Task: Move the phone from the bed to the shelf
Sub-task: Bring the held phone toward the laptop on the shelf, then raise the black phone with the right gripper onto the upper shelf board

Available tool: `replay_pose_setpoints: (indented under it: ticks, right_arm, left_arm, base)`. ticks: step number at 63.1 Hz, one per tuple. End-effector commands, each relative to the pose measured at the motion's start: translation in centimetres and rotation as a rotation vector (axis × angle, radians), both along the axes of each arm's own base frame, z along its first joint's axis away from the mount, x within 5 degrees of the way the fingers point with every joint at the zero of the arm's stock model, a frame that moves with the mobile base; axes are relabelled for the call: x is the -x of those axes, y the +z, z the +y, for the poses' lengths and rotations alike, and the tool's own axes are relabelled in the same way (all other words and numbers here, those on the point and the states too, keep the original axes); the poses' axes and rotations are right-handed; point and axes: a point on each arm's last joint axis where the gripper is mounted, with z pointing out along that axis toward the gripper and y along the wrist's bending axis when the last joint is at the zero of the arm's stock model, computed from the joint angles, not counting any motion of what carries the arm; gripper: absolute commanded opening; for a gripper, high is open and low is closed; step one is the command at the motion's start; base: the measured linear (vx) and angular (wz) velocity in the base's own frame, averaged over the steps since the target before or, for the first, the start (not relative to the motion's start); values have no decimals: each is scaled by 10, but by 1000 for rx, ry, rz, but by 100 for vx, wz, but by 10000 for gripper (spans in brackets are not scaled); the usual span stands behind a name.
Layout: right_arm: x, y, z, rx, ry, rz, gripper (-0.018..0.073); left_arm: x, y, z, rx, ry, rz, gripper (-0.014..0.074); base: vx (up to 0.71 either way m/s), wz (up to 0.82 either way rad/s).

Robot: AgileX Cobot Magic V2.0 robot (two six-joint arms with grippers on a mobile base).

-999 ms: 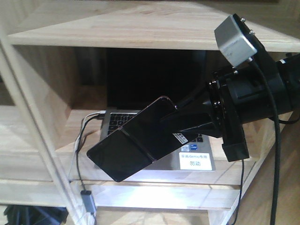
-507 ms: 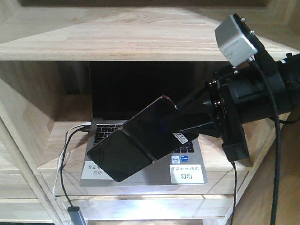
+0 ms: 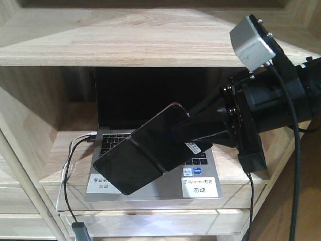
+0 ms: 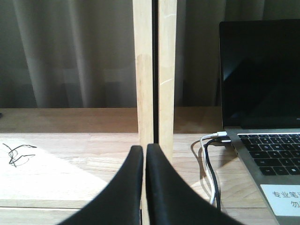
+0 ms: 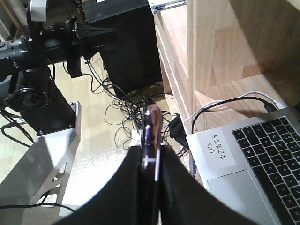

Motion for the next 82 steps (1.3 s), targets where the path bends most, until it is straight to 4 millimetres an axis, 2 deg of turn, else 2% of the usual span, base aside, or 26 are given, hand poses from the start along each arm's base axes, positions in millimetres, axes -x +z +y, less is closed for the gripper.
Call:
replay_pose_setpoints:
  ticks: [1, 57, 67, 82]
  right_arm:
    - [12, 20, 2, -98, 42, -7, -3]
    - [12, 22, 2, -111, 41, 5, -3]
    - [16, 36, 4, -192, 41, 9, -3]
    - [32, 81, 0, -266, 31, -92, -3]
  left_arm:
    - [1, 15, 0, 11, -2, -108, 1]
    - [1, 15, 0, 11, -2, -108, 1]
    - [1, 15, 0, 11, -2, -108, 1]
    - [1, 15, 0, 11, -2, -108, 1]
  base:
    - [0, 0]
    - [0, 0]
    - [0, 0]
    - [0, 0]
